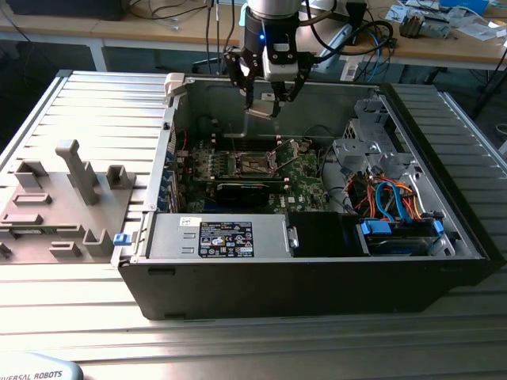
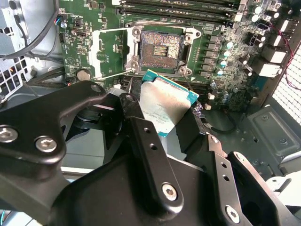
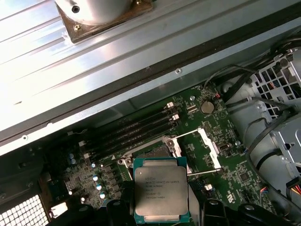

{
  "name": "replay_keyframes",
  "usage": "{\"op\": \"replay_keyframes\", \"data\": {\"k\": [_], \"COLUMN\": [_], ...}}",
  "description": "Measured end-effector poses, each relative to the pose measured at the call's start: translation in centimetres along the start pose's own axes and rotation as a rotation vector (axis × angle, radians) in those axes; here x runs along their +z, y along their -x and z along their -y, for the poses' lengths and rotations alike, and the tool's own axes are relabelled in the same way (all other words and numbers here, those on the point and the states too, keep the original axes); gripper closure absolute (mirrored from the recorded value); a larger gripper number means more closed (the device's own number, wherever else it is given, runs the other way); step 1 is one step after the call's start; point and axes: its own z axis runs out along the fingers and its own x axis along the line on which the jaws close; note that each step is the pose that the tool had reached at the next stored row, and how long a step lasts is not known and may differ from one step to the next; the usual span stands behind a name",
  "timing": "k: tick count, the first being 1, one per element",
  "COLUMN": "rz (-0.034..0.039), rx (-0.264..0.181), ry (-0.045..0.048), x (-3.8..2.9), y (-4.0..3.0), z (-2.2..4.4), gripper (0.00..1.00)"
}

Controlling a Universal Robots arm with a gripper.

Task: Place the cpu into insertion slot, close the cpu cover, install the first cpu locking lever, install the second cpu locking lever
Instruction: 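Place the cpu into insertion slot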

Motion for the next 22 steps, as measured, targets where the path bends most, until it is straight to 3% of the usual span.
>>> {"op": "replay_keyframes", "data": {"k": [22], "rz": [0.0031], "rx": [0.031], "ry": [-0.0008], "x": [0.02], "y": [0.0], "z": [0.0], "gripper": [0.46]}}
